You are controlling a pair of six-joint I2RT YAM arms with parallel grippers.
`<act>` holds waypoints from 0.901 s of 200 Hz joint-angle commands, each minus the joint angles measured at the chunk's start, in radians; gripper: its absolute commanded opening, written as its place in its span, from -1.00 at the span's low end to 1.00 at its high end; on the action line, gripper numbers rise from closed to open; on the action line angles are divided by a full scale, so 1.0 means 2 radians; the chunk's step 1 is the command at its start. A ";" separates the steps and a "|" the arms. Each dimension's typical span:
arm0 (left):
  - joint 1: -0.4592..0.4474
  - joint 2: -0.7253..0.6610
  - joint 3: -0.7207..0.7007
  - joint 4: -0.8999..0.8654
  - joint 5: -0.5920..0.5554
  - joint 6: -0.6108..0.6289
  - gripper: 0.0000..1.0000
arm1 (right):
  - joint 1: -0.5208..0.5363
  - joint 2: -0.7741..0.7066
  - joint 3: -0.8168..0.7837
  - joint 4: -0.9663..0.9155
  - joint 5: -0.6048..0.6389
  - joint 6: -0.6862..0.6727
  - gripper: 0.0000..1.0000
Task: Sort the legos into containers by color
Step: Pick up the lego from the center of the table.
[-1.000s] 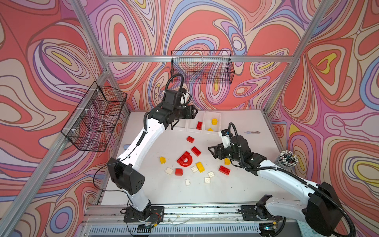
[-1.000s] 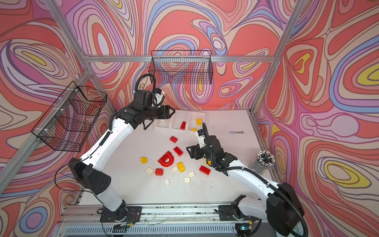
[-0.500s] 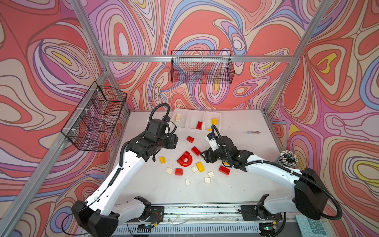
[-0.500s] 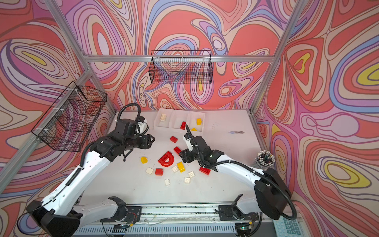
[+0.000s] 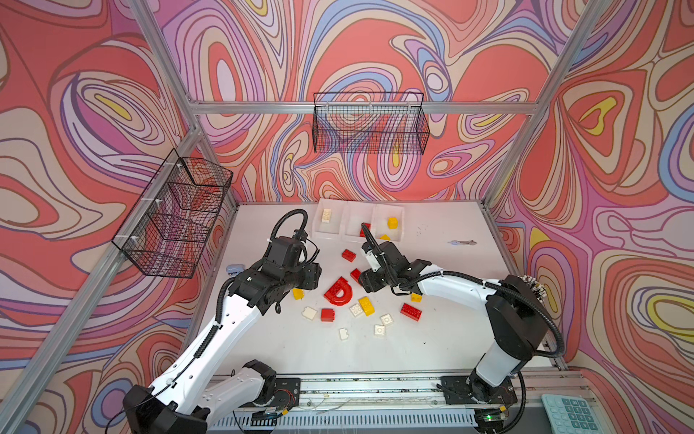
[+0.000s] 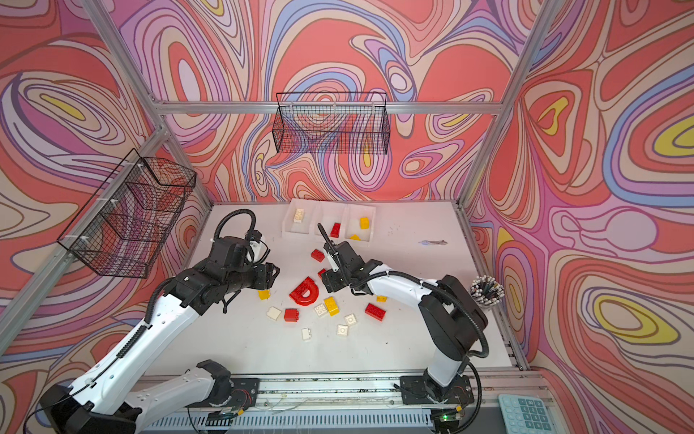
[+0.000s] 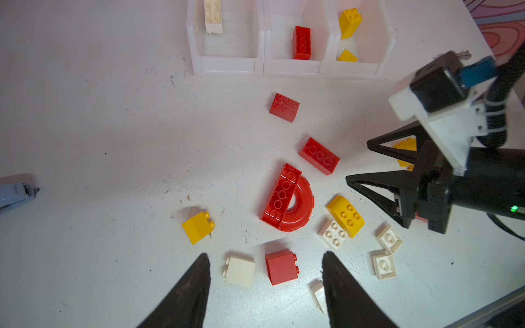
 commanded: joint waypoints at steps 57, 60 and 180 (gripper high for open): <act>0.003 -0.012 -0.006 0.000 -0.017 0.003 0.27 | 0.012 0.095 0.069 -0.047 0.022 -0.019 0.42; 0.003 -0.012 -0.006 -0.001 -0.017 0.003 0.26 | 0.012 0.096 0.070 -0.048 0.022 -0.019 0.41; 0.003 -0.005 -0.006 0.001 -0.015 0.003 0.26 | 0.021 0.137 0.104 -0.057 0.039 -0.022 -0.32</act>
